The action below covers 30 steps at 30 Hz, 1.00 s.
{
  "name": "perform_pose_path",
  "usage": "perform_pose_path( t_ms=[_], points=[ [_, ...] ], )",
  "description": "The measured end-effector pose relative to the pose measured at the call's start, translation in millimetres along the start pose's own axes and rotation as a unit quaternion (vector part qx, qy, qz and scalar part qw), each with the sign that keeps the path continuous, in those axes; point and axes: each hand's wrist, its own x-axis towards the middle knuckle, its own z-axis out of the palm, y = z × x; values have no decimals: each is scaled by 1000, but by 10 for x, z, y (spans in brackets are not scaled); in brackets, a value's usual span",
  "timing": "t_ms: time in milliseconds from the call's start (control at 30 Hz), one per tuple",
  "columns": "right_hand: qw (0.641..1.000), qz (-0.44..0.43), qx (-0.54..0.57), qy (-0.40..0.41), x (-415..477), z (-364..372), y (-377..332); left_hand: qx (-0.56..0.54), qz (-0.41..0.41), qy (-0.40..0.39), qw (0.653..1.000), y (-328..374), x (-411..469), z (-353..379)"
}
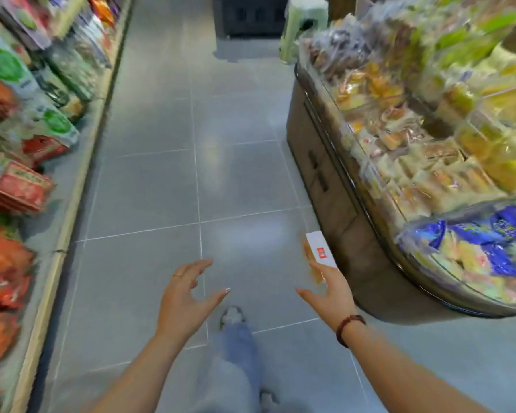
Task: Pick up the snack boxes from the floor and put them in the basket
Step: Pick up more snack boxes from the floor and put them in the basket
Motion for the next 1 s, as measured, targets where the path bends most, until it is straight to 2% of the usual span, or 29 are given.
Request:
perform_pose_path(
  t_ms=[233, 500, 700, 900, 1000],
  points=[
    [990, 122, 39, 59, 948, -96, 494, -11, 20, -132, 991, -57, 1477, 1000],
    [942, 266, 142, 149, 2040, 475, 1572, 40, 46, -288, 956, -674, 2723, 2558],
    [915, 318, 159, 193, 2613, 1219, 2770, 78, 67, -365, 925, -1628, 3036, 3937],
    [898, 351, 144, 223, 2991, 1958, 3856, 95, 49, -369, 923, -2652, 2921, 5067],
    [902, 326, 143, 246, 3138, 2221, 4179, 88, 40, -382, 919, -2995, 2876, 5461]
  ],
)
